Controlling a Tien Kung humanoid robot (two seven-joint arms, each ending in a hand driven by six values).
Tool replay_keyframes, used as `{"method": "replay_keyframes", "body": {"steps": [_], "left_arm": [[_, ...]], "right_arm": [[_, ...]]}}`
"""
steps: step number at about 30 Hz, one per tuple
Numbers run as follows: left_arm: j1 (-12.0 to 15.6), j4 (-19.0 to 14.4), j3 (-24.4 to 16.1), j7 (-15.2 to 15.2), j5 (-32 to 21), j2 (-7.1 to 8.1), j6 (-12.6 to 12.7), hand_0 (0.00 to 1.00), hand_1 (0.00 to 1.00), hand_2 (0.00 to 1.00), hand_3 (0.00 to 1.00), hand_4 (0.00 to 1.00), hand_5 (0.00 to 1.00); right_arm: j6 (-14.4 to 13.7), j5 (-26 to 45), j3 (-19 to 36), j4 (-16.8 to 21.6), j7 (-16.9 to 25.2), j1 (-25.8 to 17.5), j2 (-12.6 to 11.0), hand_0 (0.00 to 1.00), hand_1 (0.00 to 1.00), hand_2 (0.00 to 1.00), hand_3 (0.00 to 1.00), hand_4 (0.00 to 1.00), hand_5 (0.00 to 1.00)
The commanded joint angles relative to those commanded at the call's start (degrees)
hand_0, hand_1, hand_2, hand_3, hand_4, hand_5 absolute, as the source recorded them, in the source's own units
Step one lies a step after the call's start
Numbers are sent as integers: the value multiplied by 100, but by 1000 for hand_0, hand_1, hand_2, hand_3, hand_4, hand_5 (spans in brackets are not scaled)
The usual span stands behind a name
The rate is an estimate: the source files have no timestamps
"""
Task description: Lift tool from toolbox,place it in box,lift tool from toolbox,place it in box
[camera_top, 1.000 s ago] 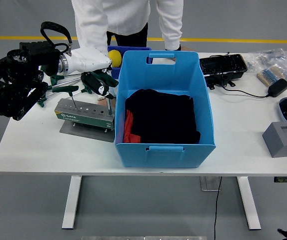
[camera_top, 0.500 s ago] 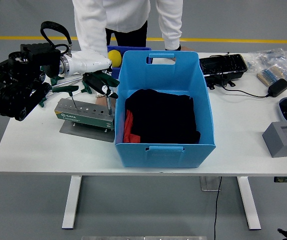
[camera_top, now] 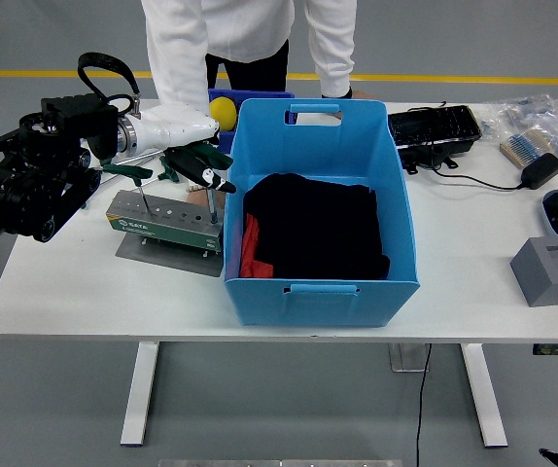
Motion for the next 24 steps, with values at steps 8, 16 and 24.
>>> {"method": "replay_keyframes", "body": {"steps": [8,16,24], "left_arm": [[19,-1,38,52,-108,-13,25,155,2,19,48,998,902],[-4,-16,47,121,-152,0,14,134,2,2,14,998,866],[-26,-67,34,70,-221,35,38,135,2,2,11,998,802]], "right_arm": [[1,-30,17,1,-6,-12,5,620,600,666,540,777,658],[-7,7,-6,-3,10,14,3,619,600,666,540,777,660],[-13,36,-14,-6,18,28,1,619,601,666,540,777,660]]}}
